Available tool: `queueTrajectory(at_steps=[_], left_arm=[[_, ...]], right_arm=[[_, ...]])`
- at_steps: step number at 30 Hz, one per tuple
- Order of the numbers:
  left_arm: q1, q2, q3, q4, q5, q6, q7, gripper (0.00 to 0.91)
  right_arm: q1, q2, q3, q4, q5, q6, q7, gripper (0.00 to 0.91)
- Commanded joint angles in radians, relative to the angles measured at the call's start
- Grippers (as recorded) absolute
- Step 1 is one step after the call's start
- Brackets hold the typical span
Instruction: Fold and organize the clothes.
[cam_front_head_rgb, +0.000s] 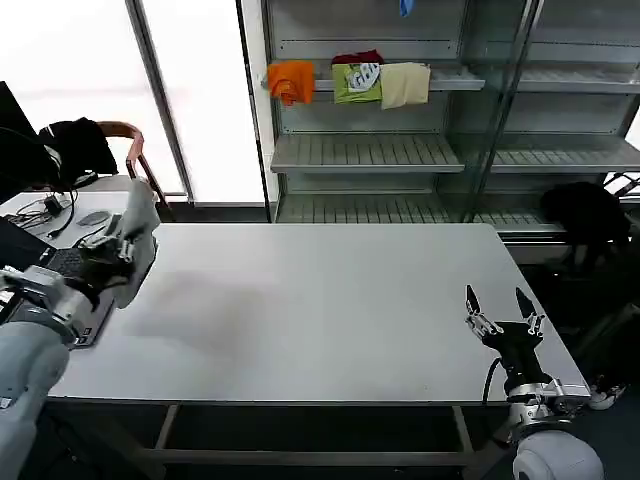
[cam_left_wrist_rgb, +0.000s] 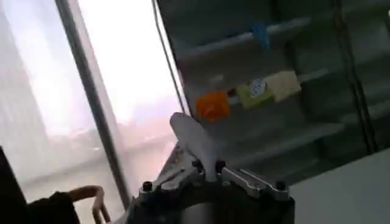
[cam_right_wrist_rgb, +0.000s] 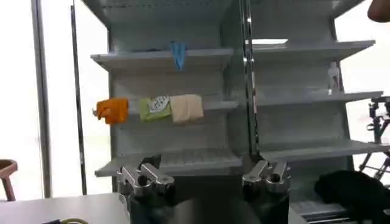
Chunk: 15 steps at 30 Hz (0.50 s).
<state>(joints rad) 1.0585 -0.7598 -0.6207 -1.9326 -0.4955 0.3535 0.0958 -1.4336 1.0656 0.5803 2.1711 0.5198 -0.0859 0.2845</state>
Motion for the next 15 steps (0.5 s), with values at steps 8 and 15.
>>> queueTrajectory(at_steps=[8, 15], left_arm=[[-0.033, -0.243, 0.578, 0.079, 0.324, -0.226, 0.09, 0.01], [-0.141, -0.217, 0.618, 0.056, 0.182, -0.081, -0.016, 0.03]], right_arm=[[-0.027, -0.006, 0.019, -0.008, 0.002, 0.013, -0.004, 0.907], [-0.018, -0.001, 0.008, -0.017, -0.004, 0.014, -0.006, 0.907]])
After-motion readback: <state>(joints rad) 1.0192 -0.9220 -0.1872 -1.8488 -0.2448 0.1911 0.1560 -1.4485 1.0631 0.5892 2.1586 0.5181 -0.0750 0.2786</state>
